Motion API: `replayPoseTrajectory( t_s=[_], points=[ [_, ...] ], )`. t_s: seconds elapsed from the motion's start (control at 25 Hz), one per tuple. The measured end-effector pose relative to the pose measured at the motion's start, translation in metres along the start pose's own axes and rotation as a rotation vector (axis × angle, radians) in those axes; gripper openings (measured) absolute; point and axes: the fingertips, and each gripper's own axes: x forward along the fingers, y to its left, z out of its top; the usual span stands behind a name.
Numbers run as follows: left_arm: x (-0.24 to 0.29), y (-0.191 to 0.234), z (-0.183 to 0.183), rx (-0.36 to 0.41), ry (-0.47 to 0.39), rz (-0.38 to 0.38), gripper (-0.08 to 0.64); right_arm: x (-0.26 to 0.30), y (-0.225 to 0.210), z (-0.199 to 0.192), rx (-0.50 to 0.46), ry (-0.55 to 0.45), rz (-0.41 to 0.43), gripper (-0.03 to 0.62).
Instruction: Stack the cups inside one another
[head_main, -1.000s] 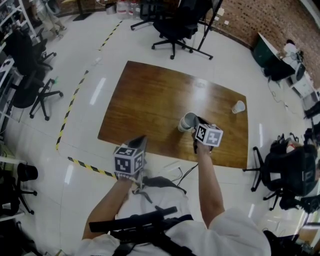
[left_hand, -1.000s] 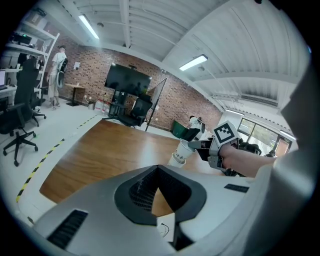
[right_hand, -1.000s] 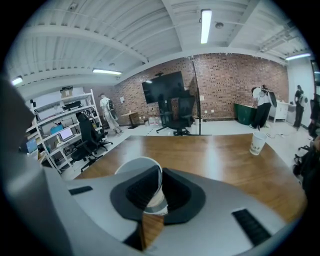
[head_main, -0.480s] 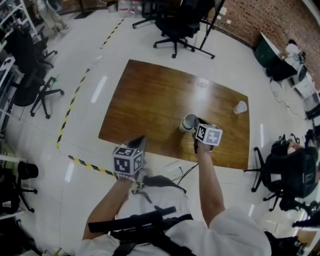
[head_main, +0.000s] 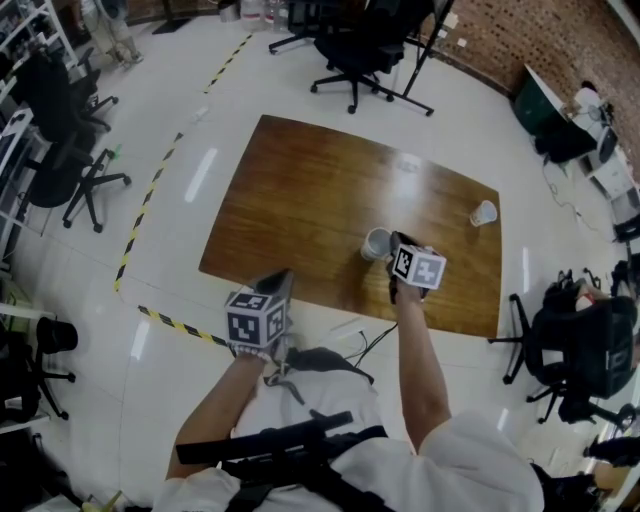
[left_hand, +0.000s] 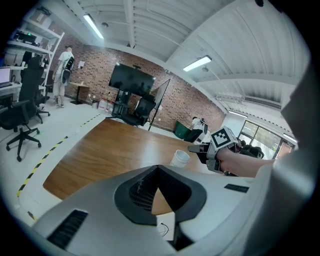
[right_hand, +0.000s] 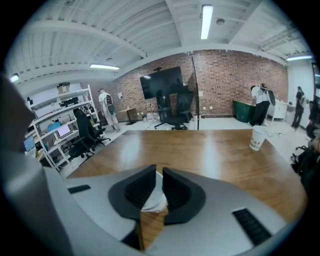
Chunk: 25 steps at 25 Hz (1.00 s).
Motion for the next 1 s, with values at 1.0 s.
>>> replayPoseTrajectory(
  t_s=[1.0],
  points=[
    [-0.128, -0.041, -0.052, 0.051, -0.128, -0.067, -0.008, -0.169, 0.112, -0.046, 0.031, -0.194, 0.176, 0.025]
  ],
)
